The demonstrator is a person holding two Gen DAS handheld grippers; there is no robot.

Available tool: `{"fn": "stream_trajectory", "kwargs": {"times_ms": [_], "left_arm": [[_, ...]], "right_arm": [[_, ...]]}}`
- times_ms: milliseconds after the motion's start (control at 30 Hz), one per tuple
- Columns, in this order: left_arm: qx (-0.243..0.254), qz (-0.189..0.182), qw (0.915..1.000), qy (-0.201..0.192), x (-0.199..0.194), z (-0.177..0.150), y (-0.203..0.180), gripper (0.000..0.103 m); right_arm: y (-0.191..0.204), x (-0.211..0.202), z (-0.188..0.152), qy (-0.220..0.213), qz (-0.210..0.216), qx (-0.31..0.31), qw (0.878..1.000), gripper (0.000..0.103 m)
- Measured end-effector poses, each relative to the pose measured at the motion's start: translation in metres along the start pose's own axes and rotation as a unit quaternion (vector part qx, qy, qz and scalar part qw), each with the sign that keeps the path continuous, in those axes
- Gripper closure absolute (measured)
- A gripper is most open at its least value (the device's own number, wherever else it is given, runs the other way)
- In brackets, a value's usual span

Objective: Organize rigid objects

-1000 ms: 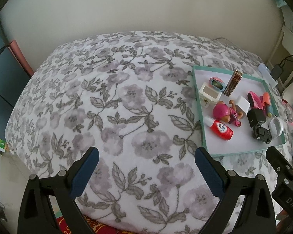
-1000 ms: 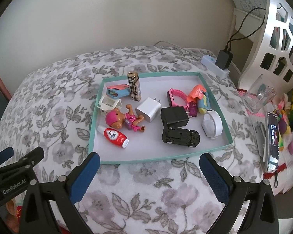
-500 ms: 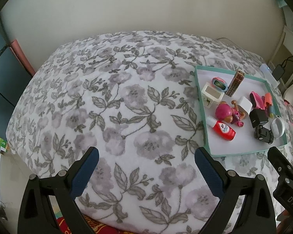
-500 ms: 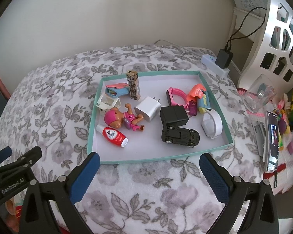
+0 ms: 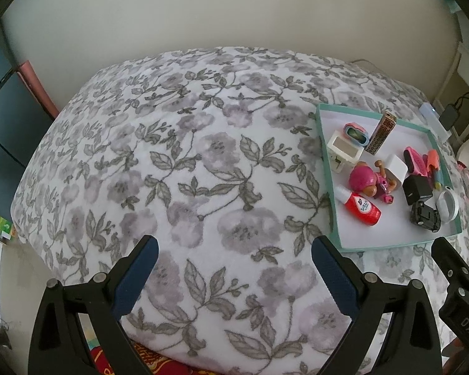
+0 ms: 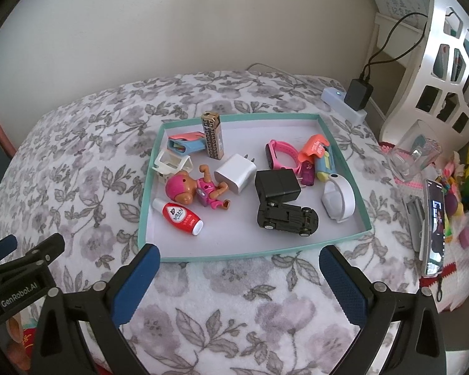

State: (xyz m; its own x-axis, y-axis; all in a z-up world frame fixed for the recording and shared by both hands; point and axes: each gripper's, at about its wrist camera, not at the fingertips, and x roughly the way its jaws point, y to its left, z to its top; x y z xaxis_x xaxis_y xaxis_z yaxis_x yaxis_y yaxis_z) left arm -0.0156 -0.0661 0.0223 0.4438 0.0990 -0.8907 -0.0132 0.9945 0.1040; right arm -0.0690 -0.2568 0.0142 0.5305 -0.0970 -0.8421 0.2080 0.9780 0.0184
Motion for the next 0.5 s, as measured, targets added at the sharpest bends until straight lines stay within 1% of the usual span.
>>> {"fn": "stream_trajectory", "kwargs": {"times_ms": [167, 500], "left_arm": [[-0.004, -0.002, 1.0, 0.008, 0.0024, 0.0002, 0.001, 0.005], [-0.005, 0.001, 0.9999, 0.009, 0.0027, 0.0002, 0.0013, 0.005]], "right_arm": [[-0.0012, 0.0003, -0.0001, 0.001, 0.0, 0.001, 1.0, 0.0], [-0.0011, 0.0007, -0.0005, 0.003, -0.004, 0.002, 1.0, 0.0]]}}
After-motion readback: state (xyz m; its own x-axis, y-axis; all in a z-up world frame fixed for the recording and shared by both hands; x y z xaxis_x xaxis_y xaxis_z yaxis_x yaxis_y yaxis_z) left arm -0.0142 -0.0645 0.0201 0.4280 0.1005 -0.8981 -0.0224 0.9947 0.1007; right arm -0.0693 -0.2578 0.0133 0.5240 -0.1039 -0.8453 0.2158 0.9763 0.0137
